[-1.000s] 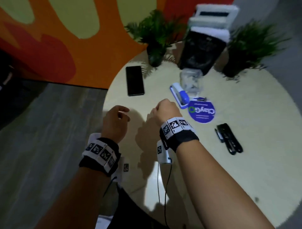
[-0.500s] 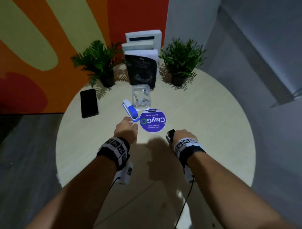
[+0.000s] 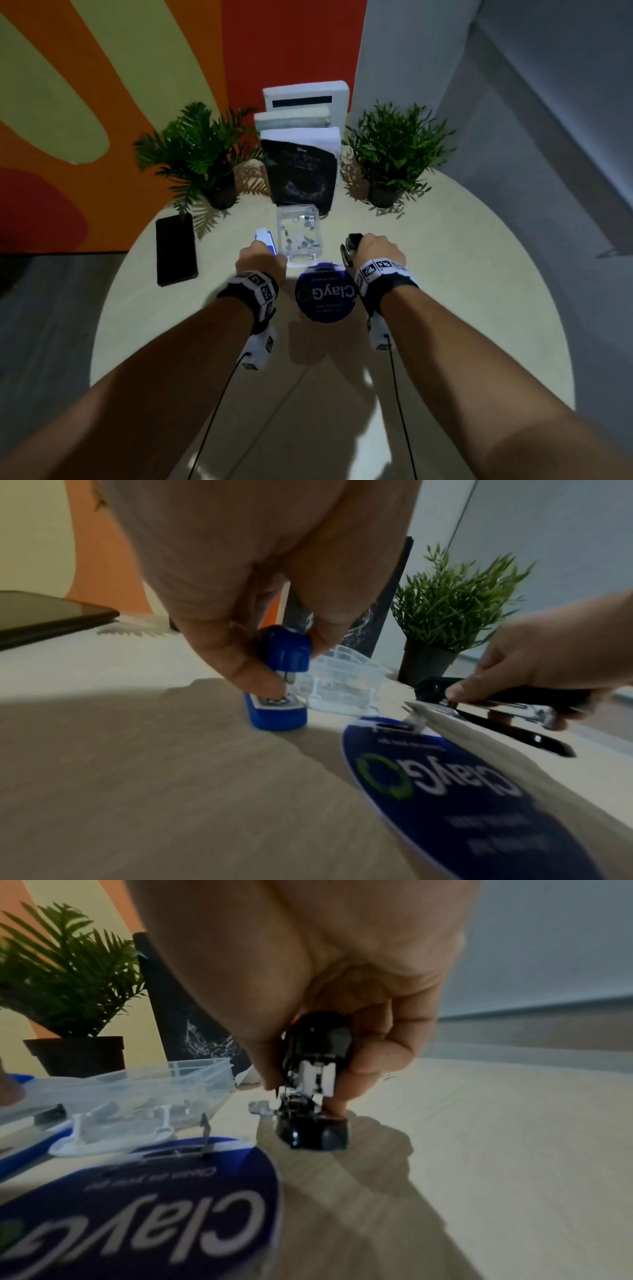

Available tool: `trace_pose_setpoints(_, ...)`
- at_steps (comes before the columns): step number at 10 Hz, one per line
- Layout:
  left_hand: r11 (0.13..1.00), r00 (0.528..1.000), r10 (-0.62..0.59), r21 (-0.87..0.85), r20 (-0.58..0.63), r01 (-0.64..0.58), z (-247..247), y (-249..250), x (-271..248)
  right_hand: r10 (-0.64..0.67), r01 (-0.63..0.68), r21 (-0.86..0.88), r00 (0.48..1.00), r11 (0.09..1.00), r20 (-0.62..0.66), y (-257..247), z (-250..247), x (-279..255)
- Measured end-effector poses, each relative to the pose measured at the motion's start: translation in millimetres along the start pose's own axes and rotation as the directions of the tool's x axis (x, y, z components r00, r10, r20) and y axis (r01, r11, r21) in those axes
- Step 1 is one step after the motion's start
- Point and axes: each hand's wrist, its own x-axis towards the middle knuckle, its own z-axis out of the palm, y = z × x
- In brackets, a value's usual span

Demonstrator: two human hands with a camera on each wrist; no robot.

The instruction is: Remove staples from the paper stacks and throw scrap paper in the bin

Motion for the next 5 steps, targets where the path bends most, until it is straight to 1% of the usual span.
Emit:
trace_pose_setpoints(1, 1.000, 1.000, 0.002, 0.013, -0.023, -0.002, -6, -2, 24, -0.003, 0.003, 0.079, 1.000, 0.997, -0.008, -17, 10, 23)
trace_pose_setpoints(2, 0.998, 0.998, 0.055, 0.031, -0.033, -0.054, -10, -3, 43, 0.016, -0.010, 0.168, 0.999, 0.986, -0.035, -32, 14, 34)
trace_pose_setpoints(3, 0.995, 0.995, 0.098, 0.005, -0.027, -0.097, -7, -4, 57, 0.021, -0.017, 0.235, 1.000, 0.972, -0.015, -38, 13, 45)
trace_pose_setpoints(4, 0.993, 0.992, 0.121, -0.009, -0.021, -0.121, -5, -8, 64, 0.023, -0.026, 0.255, 1.000, 0.967, 0.014, -38, 8, 48)
trace_pose_setpoints(5, 0.989, 0.989, 0.145, -0.023, -0.036, -0.146, -6, -11, 63, 0.025, -0.018, 0.302, 0.999, 0.953, -0.020, -37, 7, 47)
